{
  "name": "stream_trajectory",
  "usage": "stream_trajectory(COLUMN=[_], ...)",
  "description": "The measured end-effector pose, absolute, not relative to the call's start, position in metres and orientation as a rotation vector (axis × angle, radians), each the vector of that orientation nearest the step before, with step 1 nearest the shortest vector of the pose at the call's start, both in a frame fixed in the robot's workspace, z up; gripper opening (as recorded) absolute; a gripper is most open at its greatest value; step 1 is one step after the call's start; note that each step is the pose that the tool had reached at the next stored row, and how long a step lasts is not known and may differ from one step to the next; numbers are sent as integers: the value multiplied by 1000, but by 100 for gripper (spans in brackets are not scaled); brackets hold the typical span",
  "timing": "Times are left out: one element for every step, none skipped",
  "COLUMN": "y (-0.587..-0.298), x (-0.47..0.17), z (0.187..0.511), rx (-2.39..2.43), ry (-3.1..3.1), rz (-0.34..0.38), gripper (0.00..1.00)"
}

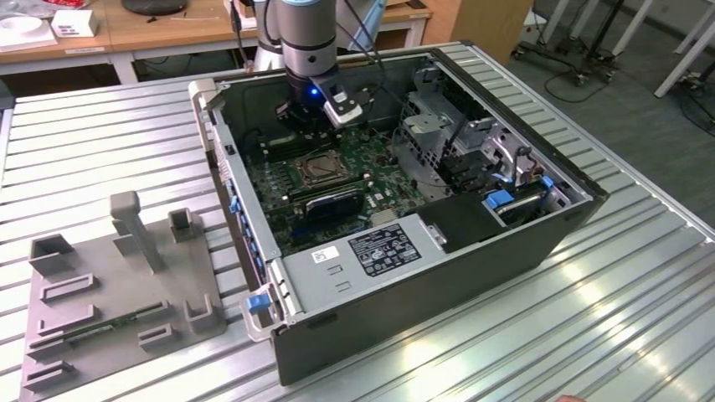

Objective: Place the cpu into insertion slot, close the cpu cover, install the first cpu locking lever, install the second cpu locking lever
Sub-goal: 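Install the first cpu locking lever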

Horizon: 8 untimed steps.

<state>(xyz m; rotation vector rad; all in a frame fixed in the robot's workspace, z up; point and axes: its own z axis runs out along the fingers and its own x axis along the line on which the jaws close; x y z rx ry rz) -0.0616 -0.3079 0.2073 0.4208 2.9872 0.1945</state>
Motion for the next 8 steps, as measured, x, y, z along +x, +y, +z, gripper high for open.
stream_trajectory(y=[-308,-308,-308,-308,-308,-308,-308,-307], x=[-62,-62,-62,-62,-63,-63,-64,-65], z=[207,207,207,207,207,207,207,207], rx=[436,451,466,479,488,497,505,511], ry=[2984,2982,2979,2976,2974,2972,2970,2969], rz=[193,192,191,191,190,190,189,188], gripper=[11,11,11,11,11,11,11,11])
